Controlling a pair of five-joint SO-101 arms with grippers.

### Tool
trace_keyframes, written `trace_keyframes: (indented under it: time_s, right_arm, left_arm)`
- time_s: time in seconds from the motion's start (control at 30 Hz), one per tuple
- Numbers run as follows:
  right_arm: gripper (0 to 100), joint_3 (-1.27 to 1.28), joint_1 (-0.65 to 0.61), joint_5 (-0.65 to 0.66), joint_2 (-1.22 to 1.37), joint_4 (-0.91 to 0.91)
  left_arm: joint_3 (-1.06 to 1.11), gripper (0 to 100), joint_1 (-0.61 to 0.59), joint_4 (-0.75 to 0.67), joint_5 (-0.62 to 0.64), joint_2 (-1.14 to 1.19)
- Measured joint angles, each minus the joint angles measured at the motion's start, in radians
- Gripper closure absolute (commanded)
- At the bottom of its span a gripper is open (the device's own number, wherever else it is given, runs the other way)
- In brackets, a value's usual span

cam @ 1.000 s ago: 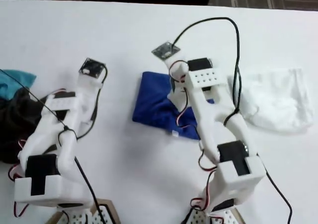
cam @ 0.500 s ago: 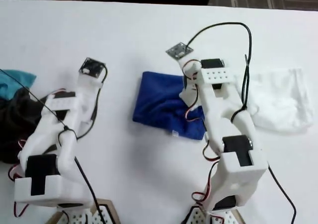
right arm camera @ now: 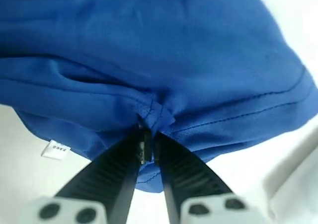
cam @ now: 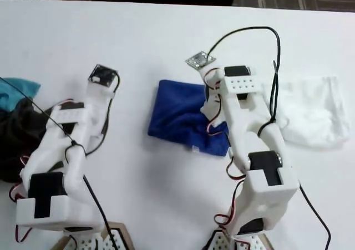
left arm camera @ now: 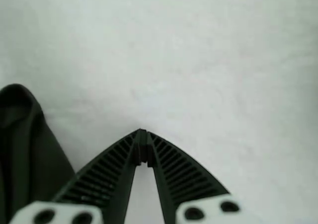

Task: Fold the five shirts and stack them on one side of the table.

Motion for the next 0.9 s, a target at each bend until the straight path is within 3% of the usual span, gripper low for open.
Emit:
trace_keyframes:
  time_s: [0.13,0.47,0.9]
  right_arm:
    - [97.8,0.000,0.000,0.002,-0.087,0.026]
    - [97.8,0.014,0.078,0.158,-0.331,0.201]
    - [93.6,0.354,0.127,0.304,-0.338,0.104]
  left_arm:
    - [0.000,97,0.000,0.000,0.000,0.000]
    - [0.000,97,0.000,0.000,0.000,0.000]
    - [0.000,97,0.000,0.000,0.000,0.000]
